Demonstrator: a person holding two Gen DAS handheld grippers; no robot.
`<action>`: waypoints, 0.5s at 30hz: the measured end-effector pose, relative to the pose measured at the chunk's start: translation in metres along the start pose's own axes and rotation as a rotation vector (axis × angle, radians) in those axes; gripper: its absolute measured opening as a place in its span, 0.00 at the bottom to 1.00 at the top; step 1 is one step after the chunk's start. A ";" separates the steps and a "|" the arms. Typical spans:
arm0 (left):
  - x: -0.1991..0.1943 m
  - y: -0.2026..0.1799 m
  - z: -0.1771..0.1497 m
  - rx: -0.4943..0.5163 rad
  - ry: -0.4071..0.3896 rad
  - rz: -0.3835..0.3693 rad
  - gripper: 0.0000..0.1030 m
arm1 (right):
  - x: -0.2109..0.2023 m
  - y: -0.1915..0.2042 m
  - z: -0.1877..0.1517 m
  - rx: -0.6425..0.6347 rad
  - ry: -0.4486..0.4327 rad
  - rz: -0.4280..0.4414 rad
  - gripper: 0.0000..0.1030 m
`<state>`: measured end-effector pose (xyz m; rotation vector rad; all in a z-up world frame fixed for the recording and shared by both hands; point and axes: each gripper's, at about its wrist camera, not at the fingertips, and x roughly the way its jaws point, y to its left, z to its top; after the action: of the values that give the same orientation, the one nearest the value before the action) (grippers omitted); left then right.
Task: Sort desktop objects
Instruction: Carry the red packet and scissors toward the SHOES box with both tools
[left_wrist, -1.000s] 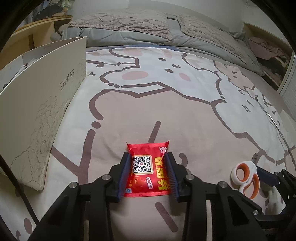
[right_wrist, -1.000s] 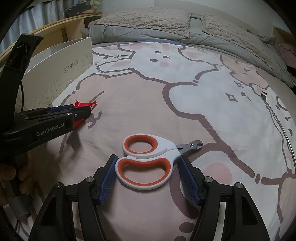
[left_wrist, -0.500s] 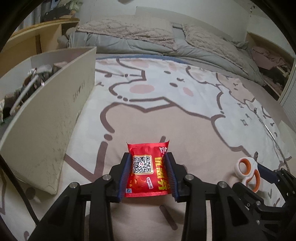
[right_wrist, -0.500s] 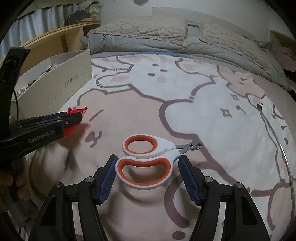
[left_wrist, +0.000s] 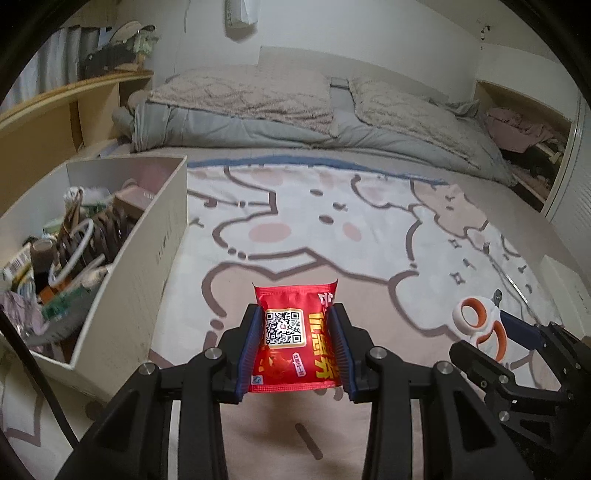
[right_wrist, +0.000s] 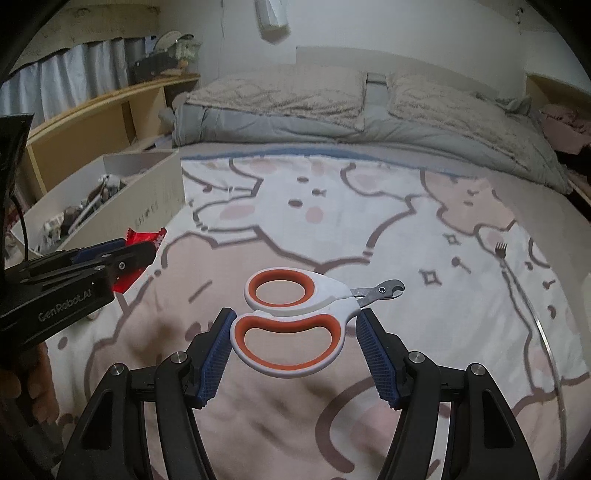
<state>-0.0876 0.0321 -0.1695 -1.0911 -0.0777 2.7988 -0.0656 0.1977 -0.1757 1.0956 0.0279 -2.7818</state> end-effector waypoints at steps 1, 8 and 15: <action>-0.003 -0.001 0.002 0.002 -0.006 0.000 0.36 | -0.002 0.000 0.002 0.000 -0.007 0.000 0.65; -0.021 -0.010 0.018 0.020 -0.055 -0.002 0.36 | -0.014 -0.001 0.017 0.011 -0.051 0.007 0.65; -0.039 -0.012 0.033 0.044 -0.101 0.005 0.36 | -0.023 -0.001 0.033 0.032 -0.092 0.020 0.65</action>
<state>-0.0803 0.0382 -0.1186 -0.9421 -0.0234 2.8444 -0.0719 0.1996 -0.1359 0.9687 -0.0370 -2.8206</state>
